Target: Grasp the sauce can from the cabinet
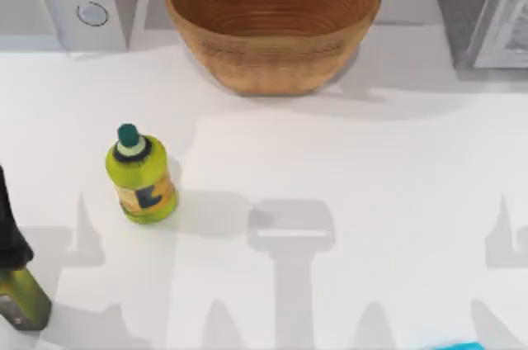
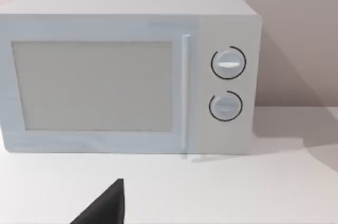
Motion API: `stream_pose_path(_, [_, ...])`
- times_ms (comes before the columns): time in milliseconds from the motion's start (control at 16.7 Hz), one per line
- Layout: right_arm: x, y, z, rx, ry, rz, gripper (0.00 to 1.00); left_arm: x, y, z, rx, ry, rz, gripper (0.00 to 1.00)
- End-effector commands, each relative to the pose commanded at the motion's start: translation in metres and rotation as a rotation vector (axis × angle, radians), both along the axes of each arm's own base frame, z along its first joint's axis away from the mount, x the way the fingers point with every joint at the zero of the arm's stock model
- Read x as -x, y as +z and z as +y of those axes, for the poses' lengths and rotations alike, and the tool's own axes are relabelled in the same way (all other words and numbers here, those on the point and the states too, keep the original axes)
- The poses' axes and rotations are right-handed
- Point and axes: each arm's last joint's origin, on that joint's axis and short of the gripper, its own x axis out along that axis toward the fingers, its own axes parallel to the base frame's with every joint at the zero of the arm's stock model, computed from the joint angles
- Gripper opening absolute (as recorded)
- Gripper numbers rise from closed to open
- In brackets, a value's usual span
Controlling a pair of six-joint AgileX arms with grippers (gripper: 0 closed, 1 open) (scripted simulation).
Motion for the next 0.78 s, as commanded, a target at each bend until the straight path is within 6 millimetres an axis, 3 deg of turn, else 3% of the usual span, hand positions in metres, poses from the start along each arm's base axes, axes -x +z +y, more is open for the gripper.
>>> stream_pose_path(180, [0.0,0.003,0.0,0.0,0.001,0.001,1.0,0.0,0.0,0.0,0.0,0.0,0.0,1.0])
stream_pose_path(360, [-0.001,0.027,0.002,-0.002,0.005,0.014,1.0,0.0,0.0,0.0,0.0,0.0,0.0,1.0])
stream_pose_path(540, [-0.006,0.074,0.004,-0.001,0.004,0.027,1.0,0.0,0.0,0.0,0.0,0.0,0.0,1.0])
stream_pose_path(780, [-0.027,0.162,0.009,0.001,-0.002,0.034,1.0,0.0,0.0,0.0,0.0,0.0,0.0,1.0])
